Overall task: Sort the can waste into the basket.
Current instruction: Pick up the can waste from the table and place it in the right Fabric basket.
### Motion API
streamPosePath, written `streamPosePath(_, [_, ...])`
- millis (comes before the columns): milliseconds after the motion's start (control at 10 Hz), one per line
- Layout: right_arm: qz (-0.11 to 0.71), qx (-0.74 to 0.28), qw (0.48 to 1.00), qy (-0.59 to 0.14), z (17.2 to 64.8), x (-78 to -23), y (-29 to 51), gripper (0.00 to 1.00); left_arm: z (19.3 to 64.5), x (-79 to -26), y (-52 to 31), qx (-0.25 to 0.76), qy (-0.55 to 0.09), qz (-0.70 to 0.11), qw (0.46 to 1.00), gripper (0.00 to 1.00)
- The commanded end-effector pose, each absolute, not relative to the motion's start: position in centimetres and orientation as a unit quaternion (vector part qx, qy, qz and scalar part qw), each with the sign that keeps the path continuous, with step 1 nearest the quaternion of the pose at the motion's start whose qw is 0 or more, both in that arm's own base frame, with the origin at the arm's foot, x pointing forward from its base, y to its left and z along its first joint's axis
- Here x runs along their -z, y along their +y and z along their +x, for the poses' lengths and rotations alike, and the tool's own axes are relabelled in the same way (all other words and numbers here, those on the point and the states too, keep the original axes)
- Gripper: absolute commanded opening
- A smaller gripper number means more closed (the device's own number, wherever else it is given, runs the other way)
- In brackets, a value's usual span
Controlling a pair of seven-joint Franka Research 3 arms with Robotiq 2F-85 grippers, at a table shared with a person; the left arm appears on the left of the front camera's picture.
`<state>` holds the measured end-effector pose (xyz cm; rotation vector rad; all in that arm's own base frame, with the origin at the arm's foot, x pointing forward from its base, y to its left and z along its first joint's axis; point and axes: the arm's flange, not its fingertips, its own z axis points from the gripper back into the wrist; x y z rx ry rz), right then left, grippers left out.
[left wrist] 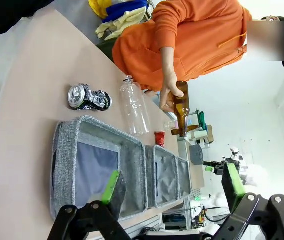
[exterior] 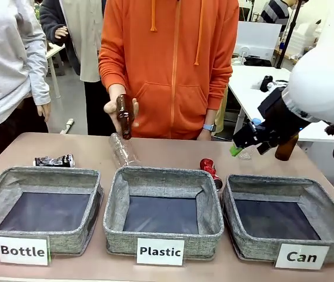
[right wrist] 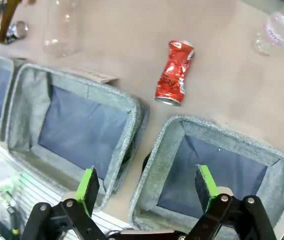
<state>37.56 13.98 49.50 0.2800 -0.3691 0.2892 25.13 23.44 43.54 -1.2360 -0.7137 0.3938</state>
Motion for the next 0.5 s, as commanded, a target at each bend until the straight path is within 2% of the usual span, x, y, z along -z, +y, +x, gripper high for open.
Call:
streamPosePath(0, [0.156, -0.122, 0.959, -0.200, 36.7, -50.3, 13.3, 1.00, 25.1, -43.6, 23.6, -0.168, -0.336, -0.566, 0.734, 1.00])
streamPosePath(100, [0.138, -0.143, 0.963, -0.182, 37.6, -49.5, 14.0, 1.00, 25.1, -43.6, 23.6, -0.168, -0.336, -0.566, 0.734, 1.00])
streamPosePath(200, [0.103, -0.093, 0.973, -0.185, 38.8, -49.3, 15.0, 1.00, 25.1, -43.6, 23.4, -0.179, -0.325, -0.563, 0.738, 1.00])
streamPosePath(400, [0.067, -0.092, 0.982, -0.154, 44.2, -48.5, 17.2, 1.00, 21.7, -50.3, 24.9, -0.144, -0.326, -0.545, 0.759, 1.00])
